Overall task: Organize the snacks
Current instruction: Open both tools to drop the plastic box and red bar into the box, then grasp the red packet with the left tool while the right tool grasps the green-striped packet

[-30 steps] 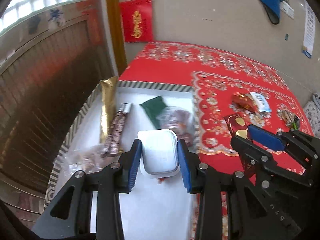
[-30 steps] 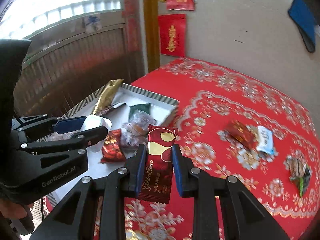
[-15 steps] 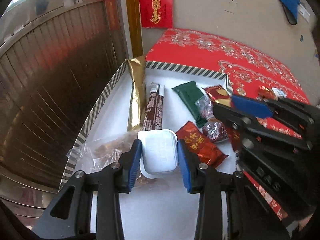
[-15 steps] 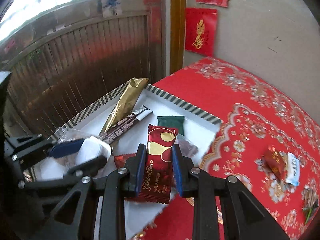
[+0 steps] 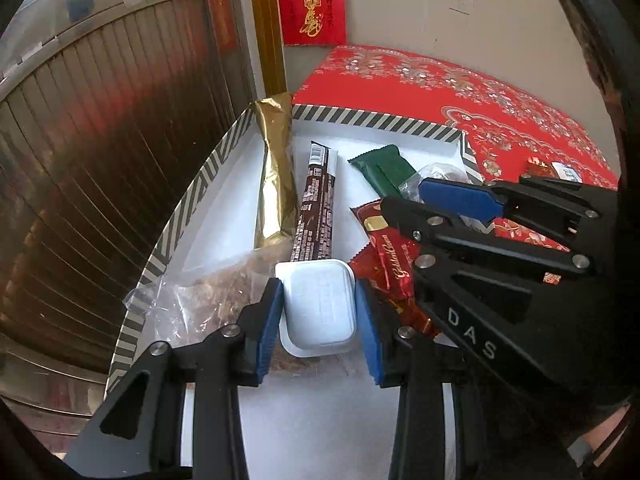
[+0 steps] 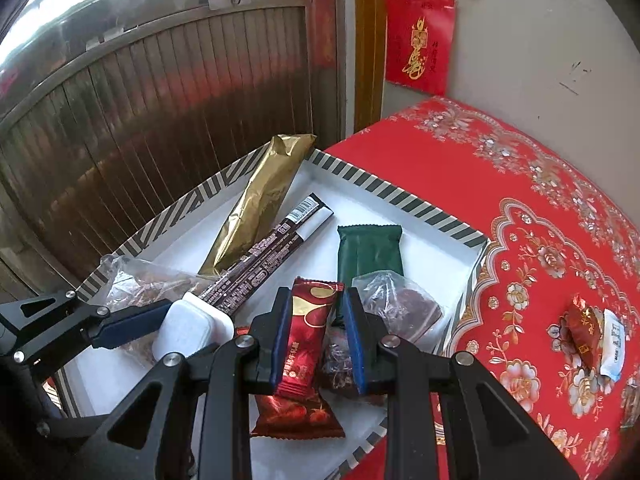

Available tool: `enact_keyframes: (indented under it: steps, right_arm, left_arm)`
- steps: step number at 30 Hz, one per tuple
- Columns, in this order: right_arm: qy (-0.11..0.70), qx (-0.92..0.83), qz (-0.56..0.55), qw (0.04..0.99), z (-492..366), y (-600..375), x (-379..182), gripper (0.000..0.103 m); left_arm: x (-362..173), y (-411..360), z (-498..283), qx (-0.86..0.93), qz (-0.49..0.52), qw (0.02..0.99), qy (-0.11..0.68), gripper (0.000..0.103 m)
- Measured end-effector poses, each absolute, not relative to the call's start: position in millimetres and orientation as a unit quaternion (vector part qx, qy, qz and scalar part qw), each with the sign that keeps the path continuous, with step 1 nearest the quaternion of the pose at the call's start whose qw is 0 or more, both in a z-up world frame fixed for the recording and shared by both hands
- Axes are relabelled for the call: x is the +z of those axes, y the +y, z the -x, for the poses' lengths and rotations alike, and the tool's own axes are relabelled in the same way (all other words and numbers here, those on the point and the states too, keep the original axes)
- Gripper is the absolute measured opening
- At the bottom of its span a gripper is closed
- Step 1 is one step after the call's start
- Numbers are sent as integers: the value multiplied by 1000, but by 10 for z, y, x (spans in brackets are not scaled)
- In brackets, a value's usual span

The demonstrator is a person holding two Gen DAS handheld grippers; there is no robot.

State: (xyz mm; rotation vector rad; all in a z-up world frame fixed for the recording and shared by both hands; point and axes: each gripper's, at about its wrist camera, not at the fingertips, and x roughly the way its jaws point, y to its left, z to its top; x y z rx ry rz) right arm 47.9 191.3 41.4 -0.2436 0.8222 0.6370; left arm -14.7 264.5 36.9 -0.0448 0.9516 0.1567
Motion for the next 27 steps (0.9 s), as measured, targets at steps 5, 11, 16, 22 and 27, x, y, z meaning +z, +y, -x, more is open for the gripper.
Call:
enact_keyframes:
  steps: [5,11,16,22,27]
  right_arm:
    - [381,314,87,865,-413,1762,522,26]
    - [364,307,64,877,-256,1458,634,48]
    - [351,294,44,888,-115,1162,701,54]
    - [337,264,26,903,5,756,762,67]
    - [339,227,21,913,26,340,790,68]
  left_arm:
    - [360,2635,157,77,25,884,461,48]
    - [522,2561,278,76,34,900,427,83]
    - [622,2422,344,78,20,907,414,84]
    - [698,2104,406,64,3,913,404,85]
    - [734,1858,407,45,7,915,400,85]
